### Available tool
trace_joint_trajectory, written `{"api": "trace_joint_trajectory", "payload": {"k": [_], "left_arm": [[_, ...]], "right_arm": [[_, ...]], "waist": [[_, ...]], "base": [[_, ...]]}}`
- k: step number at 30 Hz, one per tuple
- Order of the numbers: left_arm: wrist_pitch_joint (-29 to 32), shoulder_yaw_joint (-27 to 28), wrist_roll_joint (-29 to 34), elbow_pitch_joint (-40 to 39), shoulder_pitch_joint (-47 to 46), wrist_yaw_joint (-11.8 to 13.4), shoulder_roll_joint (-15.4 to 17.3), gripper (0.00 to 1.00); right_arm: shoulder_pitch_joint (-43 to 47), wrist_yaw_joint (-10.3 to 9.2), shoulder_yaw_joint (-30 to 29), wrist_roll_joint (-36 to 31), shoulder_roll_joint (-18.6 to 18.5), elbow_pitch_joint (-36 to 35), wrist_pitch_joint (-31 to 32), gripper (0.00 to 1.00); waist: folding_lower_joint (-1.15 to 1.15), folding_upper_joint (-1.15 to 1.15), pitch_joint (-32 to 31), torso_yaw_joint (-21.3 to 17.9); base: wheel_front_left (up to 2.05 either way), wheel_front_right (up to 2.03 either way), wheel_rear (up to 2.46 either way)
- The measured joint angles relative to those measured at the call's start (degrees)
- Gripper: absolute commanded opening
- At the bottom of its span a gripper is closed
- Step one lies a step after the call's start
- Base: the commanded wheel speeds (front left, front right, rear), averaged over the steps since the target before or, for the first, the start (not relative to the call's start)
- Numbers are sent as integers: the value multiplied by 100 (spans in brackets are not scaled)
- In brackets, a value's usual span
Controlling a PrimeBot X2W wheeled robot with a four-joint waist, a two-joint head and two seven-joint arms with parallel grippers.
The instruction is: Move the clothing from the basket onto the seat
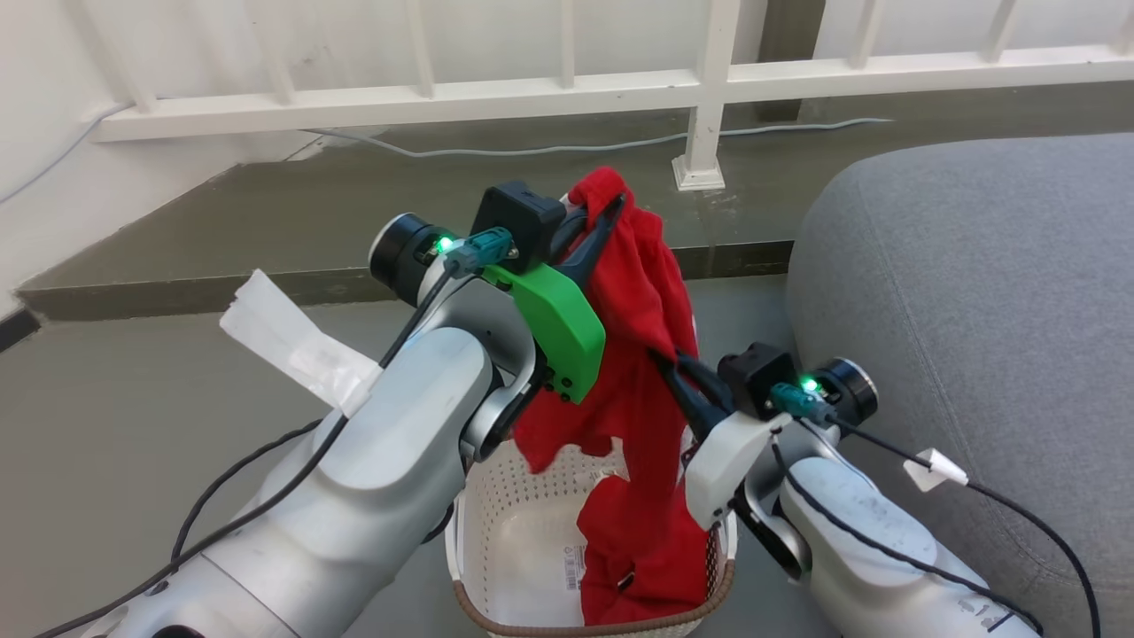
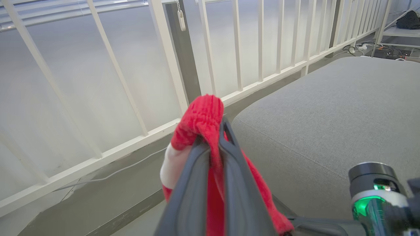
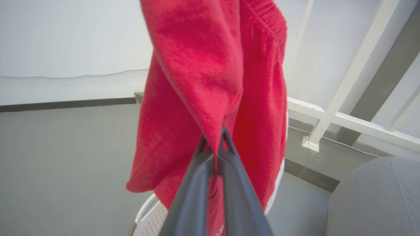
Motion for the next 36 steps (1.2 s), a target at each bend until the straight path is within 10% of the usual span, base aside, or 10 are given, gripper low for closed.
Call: {"api": "trace_joint_trajectory", "payload": {"k": [2, 5, 6, 7, 36], "left_arm": [[-1, 49, -3, 47, 1, 51, 0, 0], [-32, 121, -66, 86, 17, 75, 3, 48], [-33, 126, -68, 97, 24, 88, 12, 94], [-35, 135, -75, 113, 31, 100, 23, 100], [-637, 120, -308, 198, 868, -114, 313, 100]], "right_arm": [[-26, -48, -102, 37, -2, -2, 0, 0], [-28, -93, -230, 42, -3, -7, 0, 0], [-29, -124, -272, 42, -3, -8, 0, 0], [-30, -143, -316, 42, -3, -9, 0, 0], [-119, -494, -1624, 21, -866, -780, 1, 0]], "waist": [[0, 0, 10, -45], [0, 0, 24, -115], [0, 0, 28, -139], [0, 0, 33, -164], [0, 0, 57, -951]], "base": [[0, 0, 0], [0, 0, 0], [0, 0, 0], [0, 0, 0], [0, 0, 0]]}}
